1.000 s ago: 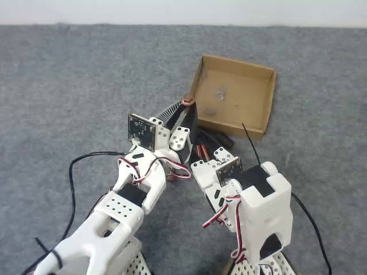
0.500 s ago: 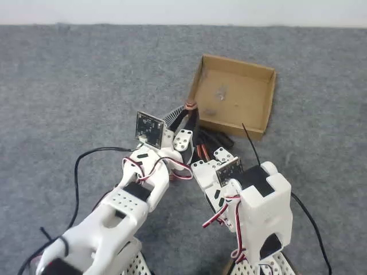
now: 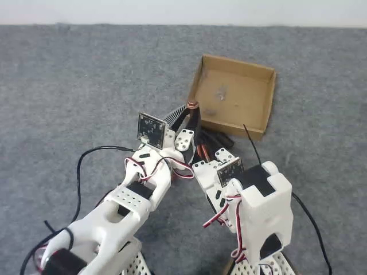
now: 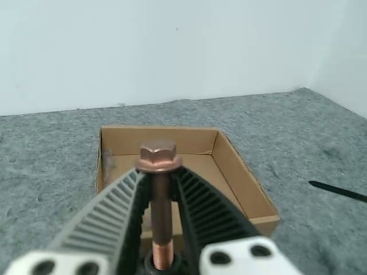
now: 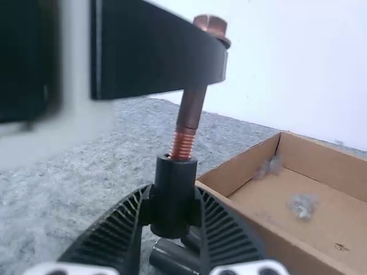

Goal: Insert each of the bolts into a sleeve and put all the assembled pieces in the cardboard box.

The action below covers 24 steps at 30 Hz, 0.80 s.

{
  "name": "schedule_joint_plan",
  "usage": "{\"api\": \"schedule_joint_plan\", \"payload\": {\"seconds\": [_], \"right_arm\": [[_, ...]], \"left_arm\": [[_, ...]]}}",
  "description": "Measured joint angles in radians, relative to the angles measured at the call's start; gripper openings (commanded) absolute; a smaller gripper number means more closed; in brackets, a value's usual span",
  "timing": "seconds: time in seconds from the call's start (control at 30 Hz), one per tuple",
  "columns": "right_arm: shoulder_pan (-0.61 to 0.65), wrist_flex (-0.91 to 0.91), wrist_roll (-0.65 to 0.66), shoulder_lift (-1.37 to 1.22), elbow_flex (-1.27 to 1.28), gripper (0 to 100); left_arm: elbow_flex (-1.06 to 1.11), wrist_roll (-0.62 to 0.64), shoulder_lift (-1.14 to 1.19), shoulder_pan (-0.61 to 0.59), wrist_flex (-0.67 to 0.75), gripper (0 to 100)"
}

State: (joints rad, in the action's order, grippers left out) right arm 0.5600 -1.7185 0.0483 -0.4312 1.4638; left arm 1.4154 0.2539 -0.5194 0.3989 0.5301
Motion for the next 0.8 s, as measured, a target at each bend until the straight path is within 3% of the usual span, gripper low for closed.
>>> {"api": "schedule_joint_plan", "payload": {"seconds": [0.8], "right_arm": [[-0.026,0.0,0.0,0.0,-0.009,0.6]], "left_arm": [[0.072,-0.04,0.0,0.026,0.008,1]]}}
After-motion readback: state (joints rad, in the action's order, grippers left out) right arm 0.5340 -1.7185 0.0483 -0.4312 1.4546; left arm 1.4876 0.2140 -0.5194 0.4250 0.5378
